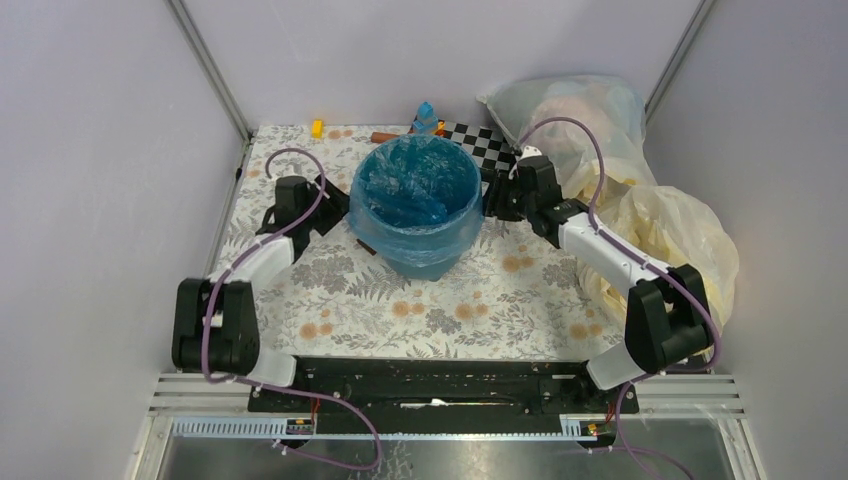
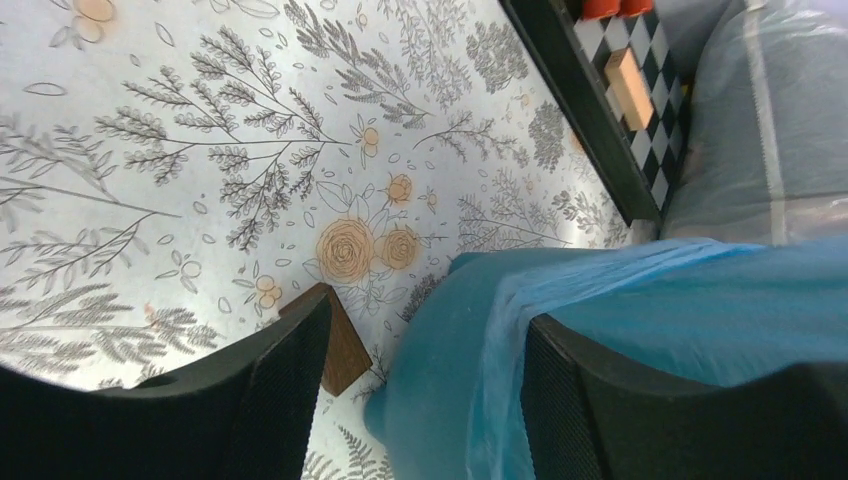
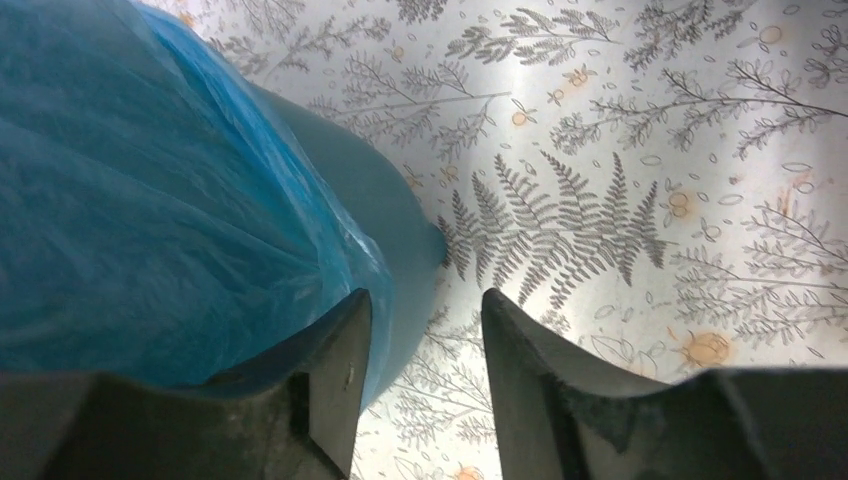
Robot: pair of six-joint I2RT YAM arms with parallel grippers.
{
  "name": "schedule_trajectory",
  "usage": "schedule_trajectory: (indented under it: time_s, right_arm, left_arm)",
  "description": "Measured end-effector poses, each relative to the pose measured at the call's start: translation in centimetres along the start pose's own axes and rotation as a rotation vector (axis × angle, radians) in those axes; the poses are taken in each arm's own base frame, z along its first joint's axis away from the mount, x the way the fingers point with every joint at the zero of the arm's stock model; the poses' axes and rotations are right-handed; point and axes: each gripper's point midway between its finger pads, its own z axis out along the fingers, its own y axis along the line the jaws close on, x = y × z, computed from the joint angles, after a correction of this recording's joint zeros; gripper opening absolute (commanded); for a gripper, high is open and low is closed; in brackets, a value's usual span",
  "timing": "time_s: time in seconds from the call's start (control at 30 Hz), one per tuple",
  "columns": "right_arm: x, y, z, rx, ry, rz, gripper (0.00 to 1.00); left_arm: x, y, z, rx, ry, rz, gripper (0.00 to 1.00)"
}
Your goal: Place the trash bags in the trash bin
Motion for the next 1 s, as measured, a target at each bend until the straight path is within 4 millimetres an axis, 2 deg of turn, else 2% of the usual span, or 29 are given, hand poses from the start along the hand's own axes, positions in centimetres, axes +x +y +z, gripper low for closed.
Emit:
schedule_trajectory:
  time_s: [0.13, 0.27, 0.33, 0.4, 0.53, 0.6, 0.73, 0.83, 1.0]
  right_arm:
    - [0.5, -0.3, -1.4, 0.000, -0.007, -0.015, 0.68]
    - [-0.7, 0.8, -4.3, -0.040, -0.071, -0.030, 0.78]
    - [-1.1, 1.6, -6.0, -0.076, -0.101, -0.035, 0.82]
    - [-0.6, 1.8, -7.2, -0.100, -0.114, -0.034, 0.82]
    - [2.5, 1.3, -8.6, -0.138, -0.076, -0.013, 0.86]
    - [4.6, 1.3, -9.1, -0.173, -0.037, 0.015, 0.98]
    - [7.2, 2.4, -10.0, -0.283, 0.012, 0.073, 1.00]
    - [7.9, 3.5, -10.7, -0.364, 0.020, 0.109, 1.00]
    - [7.3, 5.2, -11.3, -0.455, 0.013, 0.161, 1.00]
  left_arm:
    - [-1.1, -0.7, -3.1, 0.013, -0.092, 0.012, 0.74]
    - [-2.9, -2.4, -6.7, 0.062, -0.206, 0.008, 0.92]
    - [-3.5, -2.6, -8.1, 0.057, -0.243, -0.005, 0.92]
    - [-3.4, -2.3, -9.0, 0.039, -0.255, -0.019, 0.89]
    - [-1.4, -1.3, -10.5, 0.039, -0.215, -0.029, 0.86]
    - [0.2, -1.3, -11.0, 0.069, -0.164, -0.031, 0.87]
    - [3.0, -1.7, -11.8, 0.144, -0.058, -0.038, 0.91]
    - [4.6, -2.5, -12.4, 0.206, 0.015, -0.042, 0.93]
    - [5.6, -4.0, -13.3, 0.285, 0.075, -0.055, 0.90]
